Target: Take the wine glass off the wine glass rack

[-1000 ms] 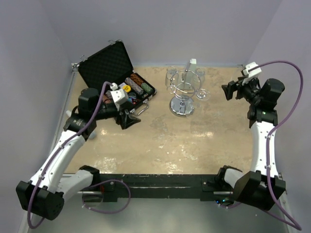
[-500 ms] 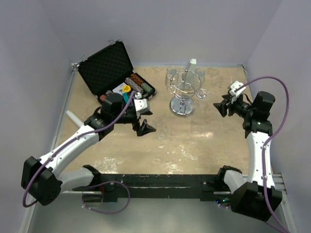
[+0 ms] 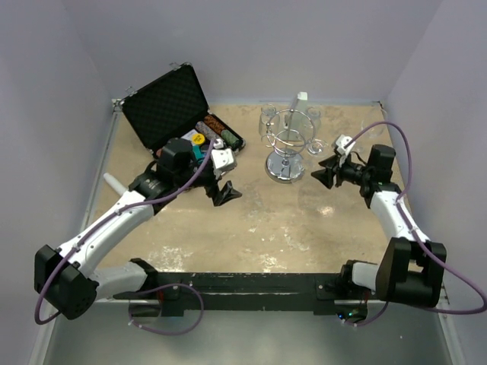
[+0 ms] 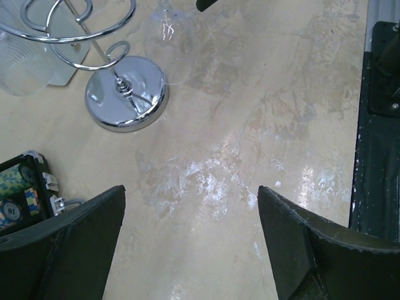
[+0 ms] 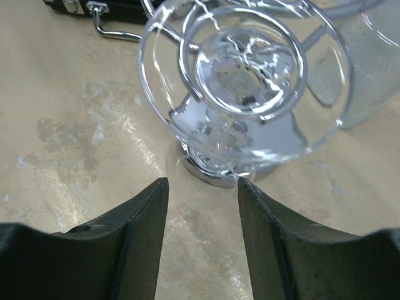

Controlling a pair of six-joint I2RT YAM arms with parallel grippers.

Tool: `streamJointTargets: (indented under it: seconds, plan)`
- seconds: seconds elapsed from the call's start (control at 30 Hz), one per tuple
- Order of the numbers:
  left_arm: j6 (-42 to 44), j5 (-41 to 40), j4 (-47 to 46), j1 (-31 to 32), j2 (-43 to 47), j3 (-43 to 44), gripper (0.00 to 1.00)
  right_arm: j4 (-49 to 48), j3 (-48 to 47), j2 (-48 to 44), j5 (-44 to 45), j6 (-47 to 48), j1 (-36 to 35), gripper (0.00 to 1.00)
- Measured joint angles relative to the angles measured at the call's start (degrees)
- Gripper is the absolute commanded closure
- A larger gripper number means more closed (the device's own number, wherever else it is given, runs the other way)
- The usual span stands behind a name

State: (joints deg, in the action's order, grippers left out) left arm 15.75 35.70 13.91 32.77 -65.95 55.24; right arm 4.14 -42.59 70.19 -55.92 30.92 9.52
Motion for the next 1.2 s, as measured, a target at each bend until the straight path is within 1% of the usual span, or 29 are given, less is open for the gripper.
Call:
streamJointTargets:
  seconds: [0.17,0.33,0.47,0.67,0.8,1.07,1.13,1.2]
  plan:
    - [4.1,-2.6,4.9,0.0,-1.7,4.1,0.07,-14.8,2.6,2.2,-1.3,-9.3,-2.7,0.5]
    - [7.4,-4.9,9.0,0.0,-3.1,7.7,0.07,-27.6,5.4,4.4,-2.3,-16.6,-2.8,0.52]
    - [8.3,-6.4,11.6,0.0,-5.0,10.2,0.07,-34.6,7.6,6.3,-2.4,-20.5,-2.8,0.57]
    - [10.5,-9.5,14.2,0.0,-7.5,13.0,0.05,-43.1,7.9,9.3,-2.7,-26.0,-2.8,0.61]
    - [11.9,-12.1,14.8,0.0,-8.1,14.1,0.05,-45.5,7.9,10.9,-2.7,-27.9,-2.8,0.62]
    - [12.6,-13.8,14.9,-0.1,-8.1,14.2,0.04,-45.5,7.9,11.0,-2.1,-28.0,-2.8,0.72]
    - [12.6,-14.0,14.9,-0.1,-8.0,14.2,0.04,-45.9,7.9,10.6,-1.9,-28.3,-2.8,0.75]
    - [12.6,-14.1,14.9,-0.1,-8.0,14.2,0.04,-46.4,8.0,10.1,-1.6,-28.5,-3.0,0.82]
